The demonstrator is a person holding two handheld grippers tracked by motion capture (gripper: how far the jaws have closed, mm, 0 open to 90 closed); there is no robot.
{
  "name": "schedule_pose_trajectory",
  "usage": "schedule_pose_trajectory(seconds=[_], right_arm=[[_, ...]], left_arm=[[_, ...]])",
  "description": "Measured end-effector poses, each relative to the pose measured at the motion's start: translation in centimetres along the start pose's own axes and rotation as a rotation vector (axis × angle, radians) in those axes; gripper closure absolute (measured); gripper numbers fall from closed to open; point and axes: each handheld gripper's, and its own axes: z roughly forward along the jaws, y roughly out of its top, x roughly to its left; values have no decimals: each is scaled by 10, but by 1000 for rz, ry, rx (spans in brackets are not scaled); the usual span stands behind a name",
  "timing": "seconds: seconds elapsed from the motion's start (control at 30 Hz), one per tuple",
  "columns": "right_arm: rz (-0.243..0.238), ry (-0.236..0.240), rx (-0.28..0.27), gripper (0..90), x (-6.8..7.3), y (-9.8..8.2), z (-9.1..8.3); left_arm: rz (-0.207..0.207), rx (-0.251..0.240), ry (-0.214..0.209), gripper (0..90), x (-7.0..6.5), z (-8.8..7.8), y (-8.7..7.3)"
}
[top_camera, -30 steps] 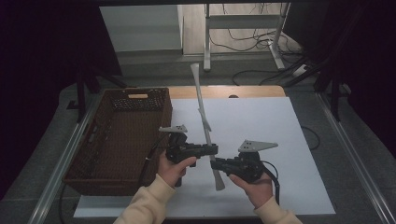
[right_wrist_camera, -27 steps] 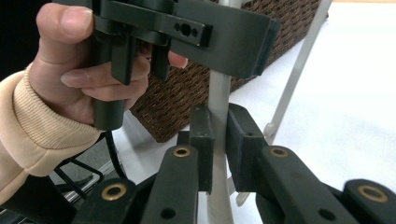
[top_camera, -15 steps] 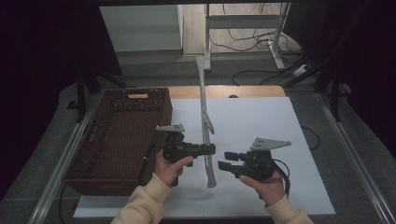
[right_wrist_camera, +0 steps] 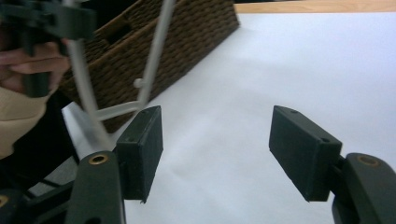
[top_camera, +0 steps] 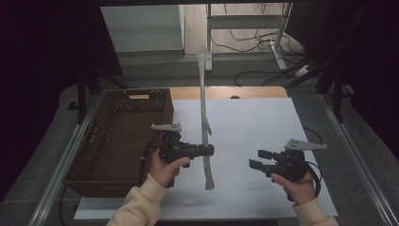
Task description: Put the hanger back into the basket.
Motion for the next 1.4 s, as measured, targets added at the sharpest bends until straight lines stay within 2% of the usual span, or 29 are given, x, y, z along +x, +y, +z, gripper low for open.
schedule_pose_trajectory(seconds=[0.2, 0.47, 0.57, 0.77, 0.87, 1.07, 1.17, 1.4], right_arm=[[29, -29, -7, 350, -12, -3, -4], [36, -40, -2, 349, -16, -4, -3], [44, -42, -1, 349, -16, -4, -3], [46, -47, 12, 347, -18, -5, -2], [44, -49, 13, 347, -18, -6, -1], [40, -60, 17, 347, -20, -6, -1], [44, -60, 15, 347, -20, -6, 0], [52, -61, 21, 347, -21, -7, 1]], left_arm=[[0, 23, -21, 808, -2, -3, 1], [19, 48, -48, 808, -6, -8, 7], [24, 55, -42, 808, -8, -12, 9], [32, 68, -44, 808, -11, -24, 20], [41, 95, -49, 808, -13, -32, 27], [46, 120, -61, 808, -13, -41, 37], [44, 121, -59, 808, -13, -45, 41], [56, 141, -24, 808, -10, -62, 52]])
